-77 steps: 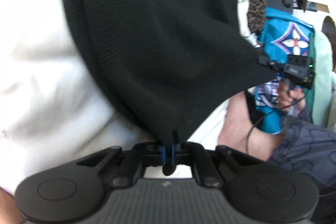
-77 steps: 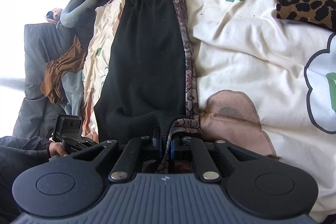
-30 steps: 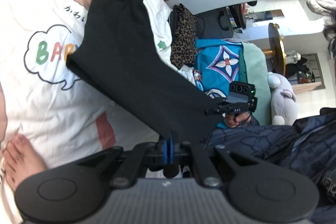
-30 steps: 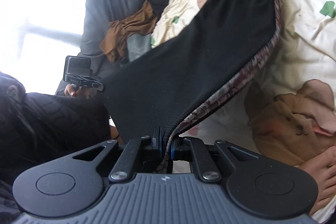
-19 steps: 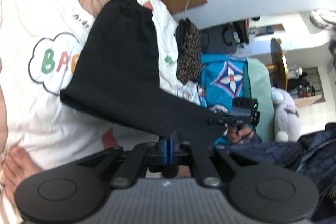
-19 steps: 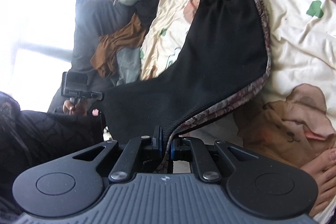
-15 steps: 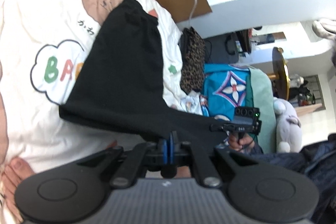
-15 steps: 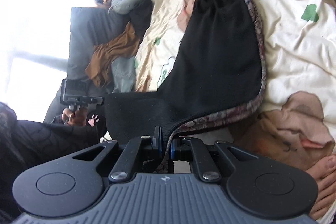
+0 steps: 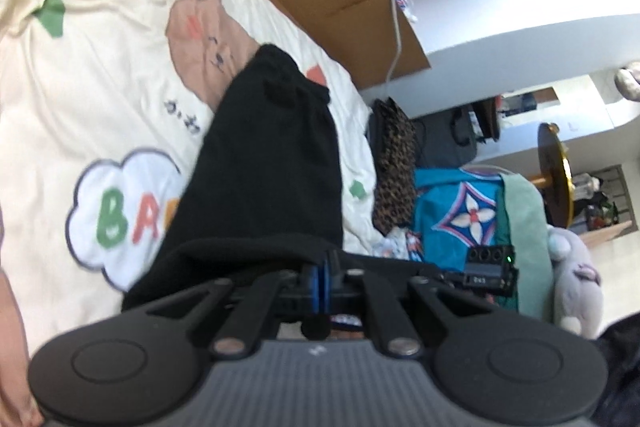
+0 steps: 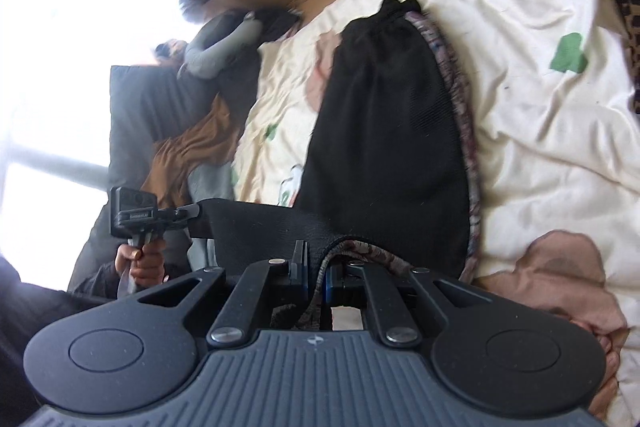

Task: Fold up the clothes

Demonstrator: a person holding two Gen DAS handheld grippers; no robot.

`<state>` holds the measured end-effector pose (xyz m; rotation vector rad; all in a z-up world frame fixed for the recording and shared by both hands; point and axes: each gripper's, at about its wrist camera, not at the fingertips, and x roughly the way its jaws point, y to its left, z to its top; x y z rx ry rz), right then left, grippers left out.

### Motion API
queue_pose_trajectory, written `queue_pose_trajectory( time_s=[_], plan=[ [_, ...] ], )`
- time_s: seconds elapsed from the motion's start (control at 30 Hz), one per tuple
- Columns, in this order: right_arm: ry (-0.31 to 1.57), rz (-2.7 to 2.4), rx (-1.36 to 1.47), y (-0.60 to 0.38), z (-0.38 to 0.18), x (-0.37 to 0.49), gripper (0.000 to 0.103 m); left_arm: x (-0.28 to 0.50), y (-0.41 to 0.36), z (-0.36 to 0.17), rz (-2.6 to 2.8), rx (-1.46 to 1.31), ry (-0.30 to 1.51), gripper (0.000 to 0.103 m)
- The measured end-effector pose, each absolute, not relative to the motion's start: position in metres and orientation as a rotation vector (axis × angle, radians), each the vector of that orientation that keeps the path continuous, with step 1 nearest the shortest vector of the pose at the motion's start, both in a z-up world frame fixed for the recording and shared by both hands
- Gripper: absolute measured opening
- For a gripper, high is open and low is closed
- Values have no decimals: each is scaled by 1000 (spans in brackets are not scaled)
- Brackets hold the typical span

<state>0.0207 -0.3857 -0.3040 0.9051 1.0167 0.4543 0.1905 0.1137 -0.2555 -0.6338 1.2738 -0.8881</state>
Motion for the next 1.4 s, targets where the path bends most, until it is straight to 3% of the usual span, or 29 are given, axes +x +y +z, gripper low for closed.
queue_pose_trajectory(
  time_s=[0.3, 1.4],
  plan=[
    [995, 378, 926, -393, -333, 50, 6, 218, 95, -274, -837, -573, 1273, 3],
    [1033, 175, 847, -405, -358, 145, 7, 288, 66, -297, -653, -498, 1190, 3]
  ],
)
